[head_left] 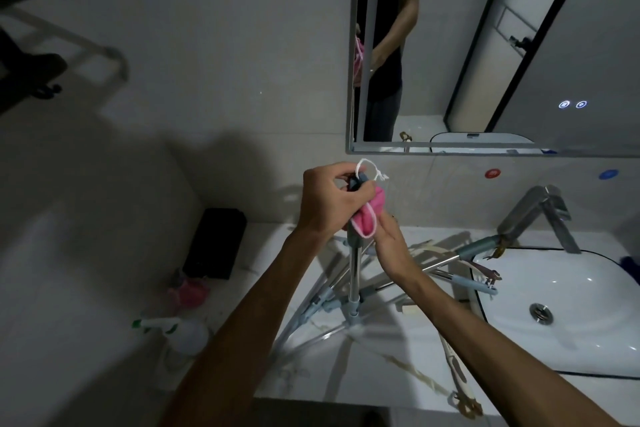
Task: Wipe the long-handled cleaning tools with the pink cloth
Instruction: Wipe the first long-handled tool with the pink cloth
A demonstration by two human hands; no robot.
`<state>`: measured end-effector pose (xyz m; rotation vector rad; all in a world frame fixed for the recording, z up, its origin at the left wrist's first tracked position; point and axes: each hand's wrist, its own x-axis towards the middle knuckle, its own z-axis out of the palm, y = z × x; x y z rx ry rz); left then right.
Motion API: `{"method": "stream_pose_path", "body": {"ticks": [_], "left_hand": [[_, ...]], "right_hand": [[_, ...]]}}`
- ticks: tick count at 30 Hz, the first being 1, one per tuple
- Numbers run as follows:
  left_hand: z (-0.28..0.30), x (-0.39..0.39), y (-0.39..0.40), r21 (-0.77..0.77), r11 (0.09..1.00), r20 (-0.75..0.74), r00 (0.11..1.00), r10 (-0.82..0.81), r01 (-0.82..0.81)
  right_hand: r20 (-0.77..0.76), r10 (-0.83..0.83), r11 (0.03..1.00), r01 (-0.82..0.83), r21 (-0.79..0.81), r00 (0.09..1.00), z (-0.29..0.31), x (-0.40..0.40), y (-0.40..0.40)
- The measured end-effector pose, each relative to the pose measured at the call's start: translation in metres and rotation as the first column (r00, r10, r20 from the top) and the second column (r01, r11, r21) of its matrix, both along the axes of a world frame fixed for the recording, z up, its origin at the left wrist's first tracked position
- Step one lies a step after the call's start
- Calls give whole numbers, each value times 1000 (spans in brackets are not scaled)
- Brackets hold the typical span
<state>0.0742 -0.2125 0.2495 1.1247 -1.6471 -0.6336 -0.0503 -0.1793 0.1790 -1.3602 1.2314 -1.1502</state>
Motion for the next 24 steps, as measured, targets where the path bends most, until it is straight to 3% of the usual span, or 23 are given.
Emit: {"method": "stream_pose_path", "body": {"ticks": [4,7,12,16,24], "left_hand": [[4,-3,7,9,997,-54,995,-79,79],[9,-1,3,-61,992,-13,994,-111,110],[0,-3,9,-46,989,-13,990,-142,141],[-7,-7,9,-17,997,-31,997,-77,76],[-12,-4,12,-27,995,-27,995,-99,98]], "right_hand": [[119,-20,993,33,-112,993,26,1,-4],[150,2,990,20,-143,989,35,-1,-7],[25,-18,990,21,-142,1000,14,-7,-2],[-81,-42,981,26,-191,996,2,-7,0],[-115,-114,956,77,-283,987,-12,3,8]]}}
